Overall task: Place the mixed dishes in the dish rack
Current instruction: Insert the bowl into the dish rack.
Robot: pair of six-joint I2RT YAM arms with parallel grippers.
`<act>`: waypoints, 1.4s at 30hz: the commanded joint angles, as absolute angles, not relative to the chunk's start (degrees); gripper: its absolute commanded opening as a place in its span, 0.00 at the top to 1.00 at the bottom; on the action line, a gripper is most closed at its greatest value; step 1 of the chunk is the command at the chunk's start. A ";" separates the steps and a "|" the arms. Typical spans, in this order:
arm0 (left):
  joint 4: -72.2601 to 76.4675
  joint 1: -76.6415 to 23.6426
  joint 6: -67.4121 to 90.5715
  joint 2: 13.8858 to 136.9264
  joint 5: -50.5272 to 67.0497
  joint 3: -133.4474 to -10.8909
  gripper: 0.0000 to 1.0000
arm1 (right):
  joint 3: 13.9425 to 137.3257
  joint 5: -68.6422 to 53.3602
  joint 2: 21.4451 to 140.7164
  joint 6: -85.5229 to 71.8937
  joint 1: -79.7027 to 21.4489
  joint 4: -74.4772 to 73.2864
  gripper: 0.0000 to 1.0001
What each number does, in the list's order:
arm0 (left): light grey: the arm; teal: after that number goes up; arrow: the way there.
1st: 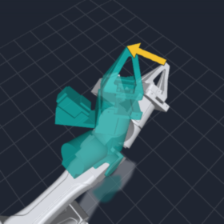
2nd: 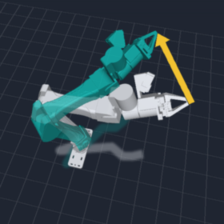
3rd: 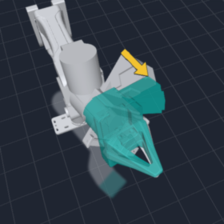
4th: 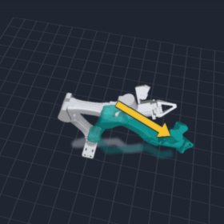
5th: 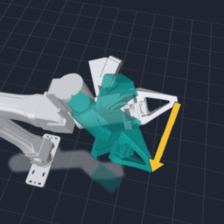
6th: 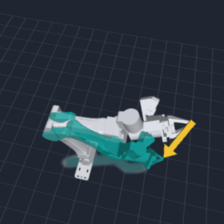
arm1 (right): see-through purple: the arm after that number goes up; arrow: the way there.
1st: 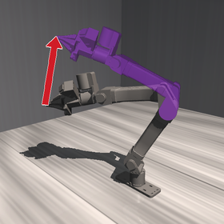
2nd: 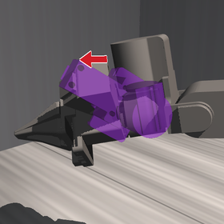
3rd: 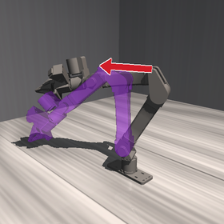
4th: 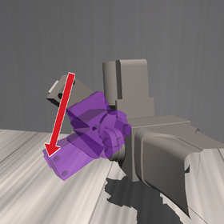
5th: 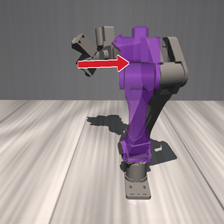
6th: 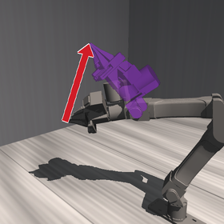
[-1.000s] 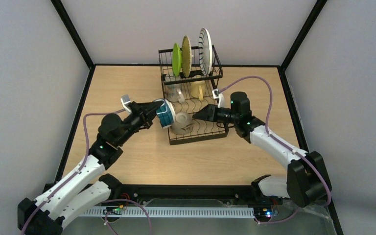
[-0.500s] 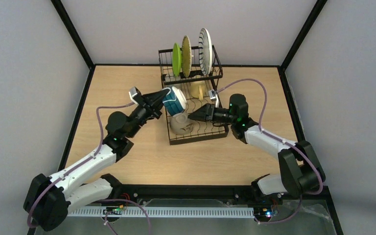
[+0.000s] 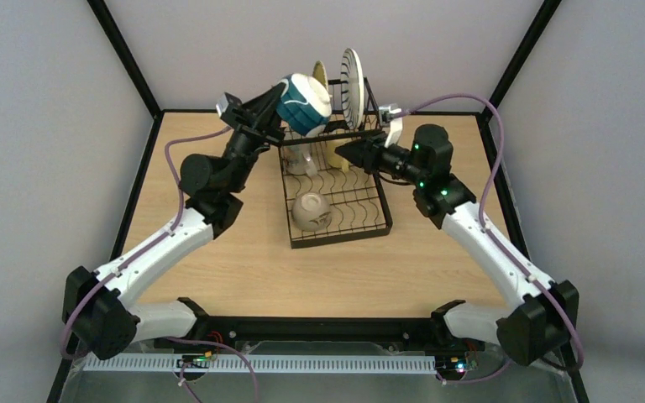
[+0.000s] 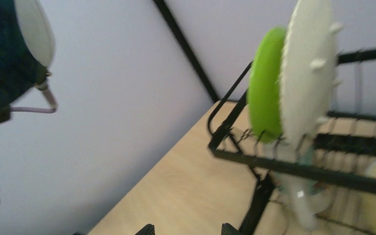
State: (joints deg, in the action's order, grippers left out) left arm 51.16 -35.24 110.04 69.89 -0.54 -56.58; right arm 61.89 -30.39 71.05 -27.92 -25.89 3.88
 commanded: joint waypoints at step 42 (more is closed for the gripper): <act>42.74 -54.46 126.17 95.69 -18.56 -93.13 0.99 | 53.61 23.76 51.25 27.38 -37.88 26.85 0.25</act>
State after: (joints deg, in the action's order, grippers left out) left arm 41.45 -53.56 119.04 95.68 -16.14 -89.97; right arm 54.39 21.02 52.03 22.70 -37.47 20.16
